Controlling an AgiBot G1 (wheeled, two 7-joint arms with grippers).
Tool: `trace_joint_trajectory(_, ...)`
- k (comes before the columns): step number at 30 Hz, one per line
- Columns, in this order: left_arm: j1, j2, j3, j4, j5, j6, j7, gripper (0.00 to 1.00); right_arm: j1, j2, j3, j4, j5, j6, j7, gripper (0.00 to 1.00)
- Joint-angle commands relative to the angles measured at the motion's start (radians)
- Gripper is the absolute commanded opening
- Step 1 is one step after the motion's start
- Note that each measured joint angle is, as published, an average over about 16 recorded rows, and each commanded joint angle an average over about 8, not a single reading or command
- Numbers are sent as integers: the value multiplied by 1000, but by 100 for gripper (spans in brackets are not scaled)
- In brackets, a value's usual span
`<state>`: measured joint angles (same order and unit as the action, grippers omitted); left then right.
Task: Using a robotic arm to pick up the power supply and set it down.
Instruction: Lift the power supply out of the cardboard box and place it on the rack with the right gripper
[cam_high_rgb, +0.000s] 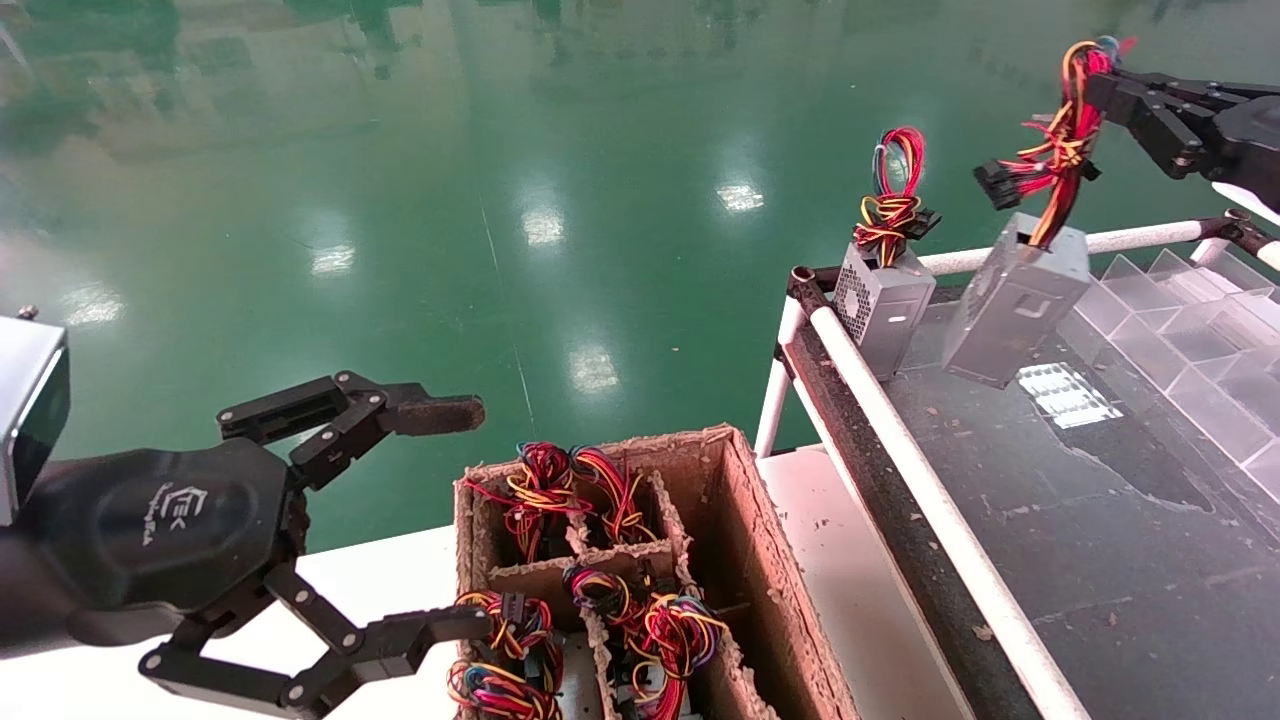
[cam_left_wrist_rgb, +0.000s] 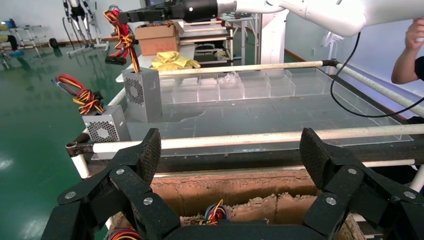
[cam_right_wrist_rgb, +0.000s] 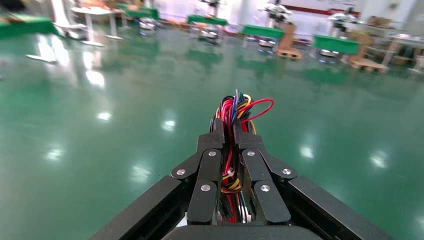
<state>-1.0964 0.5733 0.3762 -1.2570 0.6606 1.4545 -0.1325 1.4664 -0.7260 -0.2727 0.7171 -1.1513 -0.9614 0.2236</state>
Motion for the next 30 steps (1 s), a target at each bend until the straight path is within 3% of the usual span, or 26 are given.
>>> trace_joint_trajectory(1, 0, 0, 0, 0, 0, 0, 0, 100, 21, -10, -6, -41, -23, 21, -27, 0)
trace_joint_trajectory(15, 0, 0, 0, 0, 0, 0, 0, 100, 212, -159, -58, -391, -94, 19, -132, 0)
trace_joint_trajectory(30, 0, 0, 0, 0, 0, 0, 0, 100, 302, -291, -58, -587, -103, 96, -299, 0)
